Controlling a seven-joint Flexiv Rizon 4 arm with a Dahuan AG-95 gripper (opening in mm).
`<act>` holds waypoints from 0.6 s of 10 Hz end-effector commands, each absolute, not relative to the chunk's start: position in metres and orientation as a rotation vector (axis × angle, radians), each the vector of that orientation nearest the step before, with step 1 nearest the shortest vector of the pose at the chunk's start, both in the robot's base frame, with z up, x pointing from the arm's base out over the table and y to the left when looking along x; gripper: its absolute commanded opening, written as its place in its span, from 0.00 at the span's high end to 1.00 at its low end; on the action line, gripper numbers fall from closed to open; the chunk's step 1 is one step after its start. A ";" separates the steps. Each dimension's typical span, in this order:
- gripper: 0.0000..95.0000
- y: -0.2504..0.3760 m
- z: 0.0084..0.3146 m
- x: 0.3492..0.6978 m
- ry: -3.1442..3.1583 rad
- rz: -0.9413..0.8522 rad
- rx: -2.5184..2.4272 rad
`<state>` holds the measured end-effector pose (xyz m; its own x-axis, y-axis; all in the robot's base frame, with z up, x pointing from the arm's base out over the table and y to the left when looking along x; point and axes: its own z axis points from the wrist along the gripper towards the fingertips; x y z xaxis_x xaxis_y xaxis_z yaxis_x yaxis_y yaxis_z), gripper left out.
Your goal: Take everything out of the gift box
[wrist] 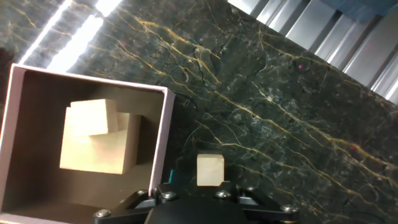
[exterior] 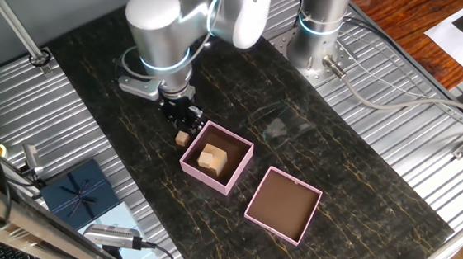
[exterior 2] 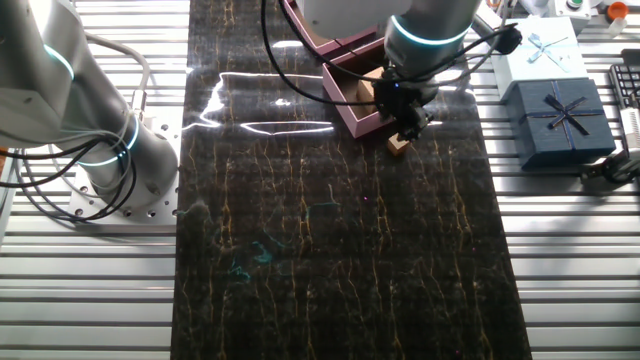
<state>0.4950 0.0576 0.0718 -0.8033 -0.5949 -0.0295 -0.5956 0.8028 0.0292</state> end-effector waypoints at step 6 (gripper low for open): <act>0.40 0.110 0.136 0.511 3.061 0.108 -0.872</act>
